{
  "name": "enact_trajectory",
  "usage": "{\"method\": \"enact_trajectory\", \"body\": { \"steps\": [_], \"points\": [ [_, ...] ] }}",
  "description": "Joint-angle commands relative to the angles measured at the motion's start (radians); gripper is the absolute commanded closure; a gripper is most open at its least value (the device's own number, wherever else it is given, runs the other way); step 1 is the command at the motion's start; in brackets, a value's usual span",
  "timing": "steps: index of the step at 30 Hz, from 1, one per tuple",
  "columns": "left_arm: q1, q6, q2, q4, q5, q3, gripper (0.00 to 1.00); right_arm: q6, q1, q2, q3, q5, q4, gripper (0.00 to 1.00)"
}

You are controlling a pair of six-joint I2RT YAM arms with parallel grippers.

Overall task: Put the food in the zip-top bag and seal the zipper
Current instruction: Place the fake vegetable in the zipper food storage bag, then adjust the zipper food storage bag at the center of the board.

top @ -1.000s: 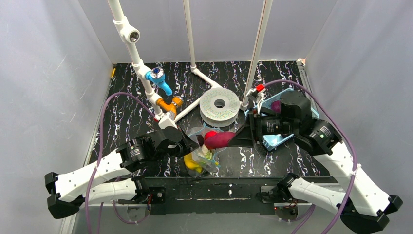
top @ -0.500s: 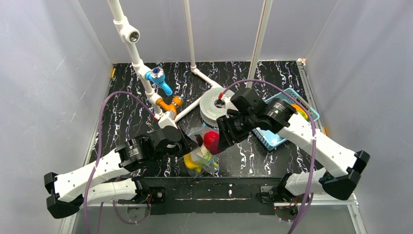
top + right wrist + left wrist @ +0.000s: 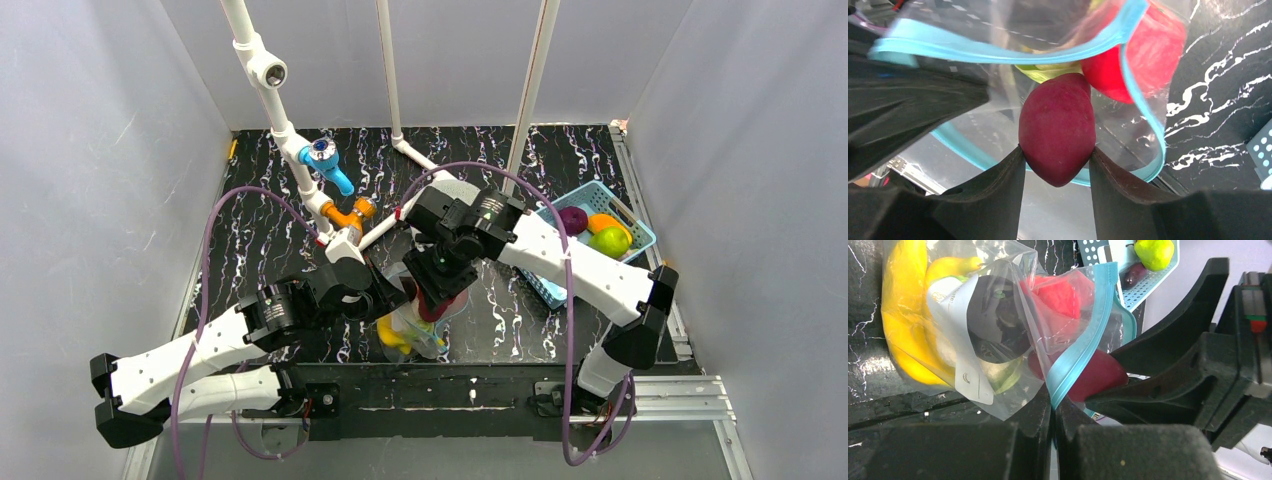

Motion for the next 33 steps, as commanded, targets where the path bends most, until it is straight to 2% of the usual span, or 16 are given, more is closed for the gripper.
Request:
{"method": "enact_trajectory", "body": {
  "steps": [1, 4, 9, 14, 20, 24, 28, 31, 33],
  "points": [
    [0.006, 0.004, -0.006, -0.007, -0.014, 0.027, 1.0, -0.011, 0.031, -0.026, 0.115, 0.008, 0.017, 0.43],
    [0.006, 0.0, -0.012, -0.008, -0.016, 0.026, 1.0, -0.016, 0.032, -0.065, 0.107, -0.023, 0.073, 0.29],
    [0.006, 0.001, -0.023, -0.017, -0.02, 0.026, 1.0, -0.022, 0.032, -0.103, 0.076, -0.013, 0.088, 0.21],
    [0.006, 0.0, -0.028, -0.02, -0.024, 0.026, 1.0, -0.022, 0.032, -0.14, 0.052, 0.043, 0.091, 0.21],
    [0.006, -0.006, -0.028, -0.016, -0.014, 0.021, 1.0, -0.014, 0.03, -0.238, -0.004, 0.068, 0.196, 0.23],
    [0.006, 0.0, -0.034, -0.005, -0.005, 0.039, 1.0, 0.005, 0.031, -0.24, -0.037, 0.067, 0.217, 0.32],
    [0.006, 0.011, -0.035, -0.036, -0.02, 0.069, 1.0, 0.051, 0.009, -0.247, -0.066, 0.329, 0.128, 0.34],
    [0.005, 0.006, -0.04, -0.032, -0.016, 0.057, 1.0, 0.051, -0.009, -0.265, -0.135, 0.337, 0.12, 0.35],
    [0.006, 0.003, -0.042, -0.027, -0.015, 0.05, 1.0, 0.054, -0.009, -0.286, -0.214, 0.308, 0.171, 0.36]
  ]
}}
